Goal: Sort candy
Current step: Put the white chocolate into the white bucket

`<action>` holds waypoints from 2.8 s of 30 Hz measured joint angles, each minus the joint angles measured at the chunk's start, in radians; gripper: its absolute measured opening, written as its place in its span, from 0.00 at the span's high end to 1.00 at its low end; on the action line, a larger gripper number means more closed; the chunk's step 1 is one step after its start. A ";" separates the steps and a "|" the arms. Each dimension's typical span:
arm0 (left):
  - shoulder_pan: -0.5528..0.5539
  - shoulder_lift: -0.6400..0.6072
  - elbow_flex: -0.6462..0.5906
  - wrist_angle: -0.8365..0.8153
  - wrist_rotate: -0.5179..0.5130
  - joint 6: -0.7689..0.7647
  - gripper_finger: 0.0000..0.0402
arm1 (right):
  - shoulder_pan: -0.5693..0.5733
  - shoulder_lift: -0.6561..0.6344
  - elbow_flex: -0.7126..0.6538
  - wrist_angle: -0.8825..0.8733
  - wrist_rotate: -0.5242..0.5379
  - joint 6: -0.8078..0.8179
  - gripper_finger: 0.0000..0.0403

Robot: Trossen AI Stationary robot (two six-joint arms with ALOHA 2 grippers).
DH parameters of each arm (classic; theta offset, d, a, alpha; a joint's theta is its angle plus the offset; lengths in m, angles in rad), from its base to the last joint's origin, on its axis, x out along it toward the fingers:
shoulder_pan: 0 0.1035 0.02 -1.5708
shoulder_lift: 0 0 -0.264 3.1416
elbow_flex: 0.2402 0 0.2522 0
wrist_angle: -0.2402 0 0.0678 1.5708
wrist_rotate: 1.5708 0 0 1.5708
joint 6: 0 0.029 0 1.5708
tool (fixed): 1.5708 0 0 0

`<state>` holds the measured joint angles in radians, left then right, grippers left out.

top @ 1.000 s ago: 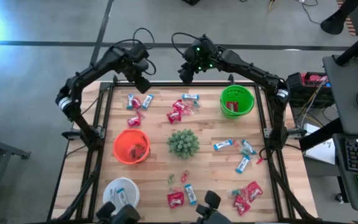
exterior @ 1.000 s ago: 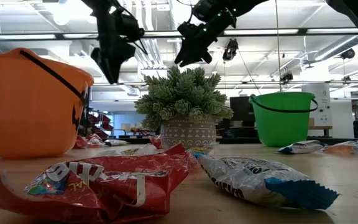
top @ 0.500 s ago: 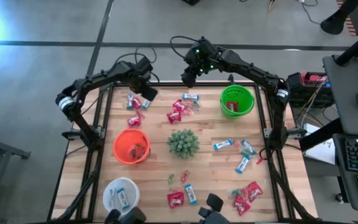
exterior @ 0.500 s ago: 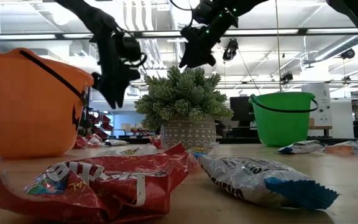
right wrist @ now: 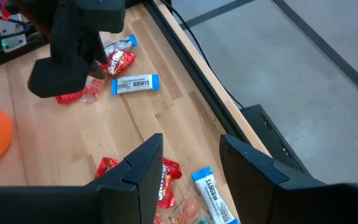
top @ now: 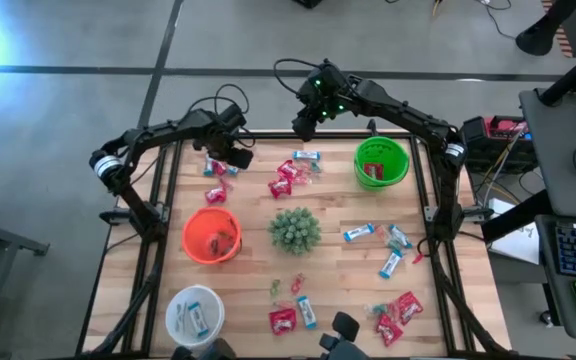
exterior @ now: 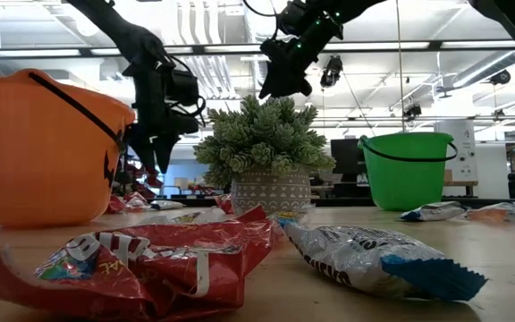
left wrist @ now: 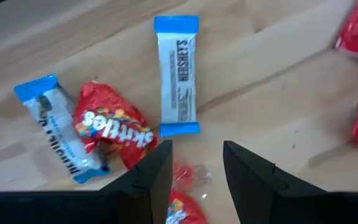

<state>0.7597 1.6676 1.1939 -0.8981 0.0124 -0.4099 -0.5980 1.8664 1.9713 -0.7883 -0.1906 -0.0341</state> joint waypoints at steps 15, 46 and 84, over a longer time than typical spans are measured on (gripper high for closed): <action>-0.026 0.000 -0.064 0.154 -0.061 -0.177 0.69 | 0.006 0.000 0.000 -0.014 -0.001 0.007 0.62; -0.047 0.131 -0.060 0.150 -0.106 -0.176 0.69 | 0.009 0.000 0.000 -0.077 -0.001 -0.003 0.62; -0.044 0.192 -0.059 0.193 -0.158 -0.235 0.73 | 0.009 -0.009 0.000 -0.125 -0.079 -0.016 0.62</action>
<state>0.7158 1.8599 1.1347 -0.7055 -0.1455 -0.6445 -0.5892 1.8572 1.9710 -0.9134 -0.2700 -0.0502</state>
